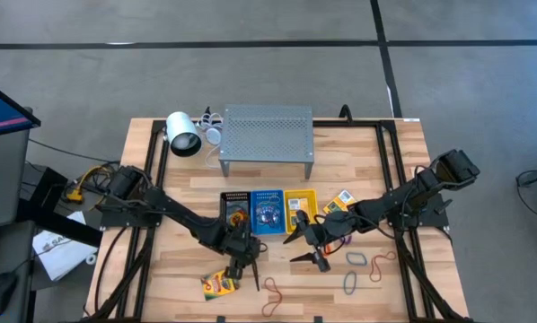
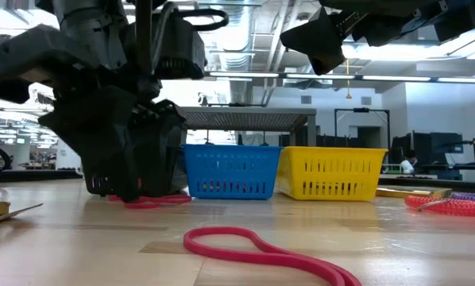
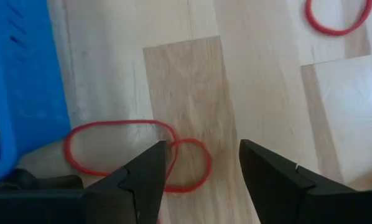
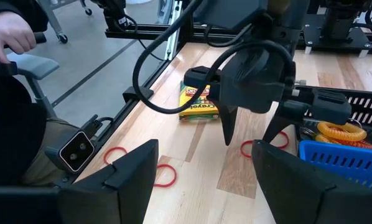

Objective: Pick & Place Office Desk Supplies
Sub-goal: Put the red rubber band into the blue basket

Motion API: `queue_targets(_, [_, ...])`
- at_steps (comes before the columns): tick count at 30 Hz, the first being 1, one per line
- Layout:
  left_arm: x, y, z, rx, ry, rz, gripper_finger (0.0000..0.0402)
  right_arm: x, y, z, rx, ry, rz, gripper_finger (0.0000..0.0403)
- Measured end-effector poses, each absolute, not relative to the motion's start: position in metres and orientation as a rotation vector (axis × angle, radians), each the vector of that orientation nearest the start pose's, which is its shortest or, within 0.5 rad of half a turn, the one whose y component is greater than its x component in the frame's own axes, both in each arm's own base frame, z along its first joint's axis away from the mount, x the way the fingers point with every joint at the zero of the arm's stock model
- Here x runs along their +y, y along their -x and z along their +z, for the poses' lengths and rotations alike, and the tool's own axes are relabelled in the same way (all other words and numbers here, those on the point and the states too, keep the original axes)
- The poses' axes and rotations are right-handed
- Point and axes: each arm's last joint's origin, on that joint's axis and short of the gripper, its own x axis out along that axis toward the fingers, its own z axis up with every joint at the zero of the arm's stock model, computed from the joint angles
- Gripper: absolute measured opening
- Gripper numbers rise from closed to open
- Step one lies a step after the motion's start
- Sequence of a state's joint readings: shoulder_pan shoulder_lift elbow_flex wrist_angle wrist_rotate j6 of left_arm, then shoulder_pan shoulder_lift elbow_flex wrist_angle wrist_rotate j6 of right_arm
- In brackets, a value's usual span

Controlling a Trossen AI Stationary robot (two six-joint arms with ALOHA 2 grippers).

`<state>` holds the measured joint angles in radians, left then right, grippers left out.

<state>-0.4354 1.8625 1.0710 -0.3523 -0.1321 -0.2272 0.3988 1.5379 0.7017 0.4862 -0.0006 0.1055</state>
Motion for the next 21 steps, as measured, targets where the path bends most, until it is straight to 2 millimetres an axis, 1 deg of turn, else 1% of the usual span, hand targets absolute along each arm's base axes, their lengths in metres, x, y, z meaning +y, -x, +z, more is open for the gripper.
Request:
queue_targets(11, [-0.1435, -0.3200, 0.1340, 1.131, -0.105, -0.128, 0.0190, 0.1208, -0.2865, 0.1926, 0.366, -0.033, 0.377, 0.0255])
queue_targets(15, [-0.1443, -0.3204, 0.1295, 1.147, -0.099, -0.143, 0.0170, 0.1208, -0.2865, 0.1926, 0.366, -0.033, 0.377, 0.0255])
queue_targets(21, [-0.1441, -0.3204, 0.1295, 1.150, -0.095, -0.147, 0.0135, 0.1208, -0.2865, 0.1926, 0.366, -0.033, 0.377, 0.0255])
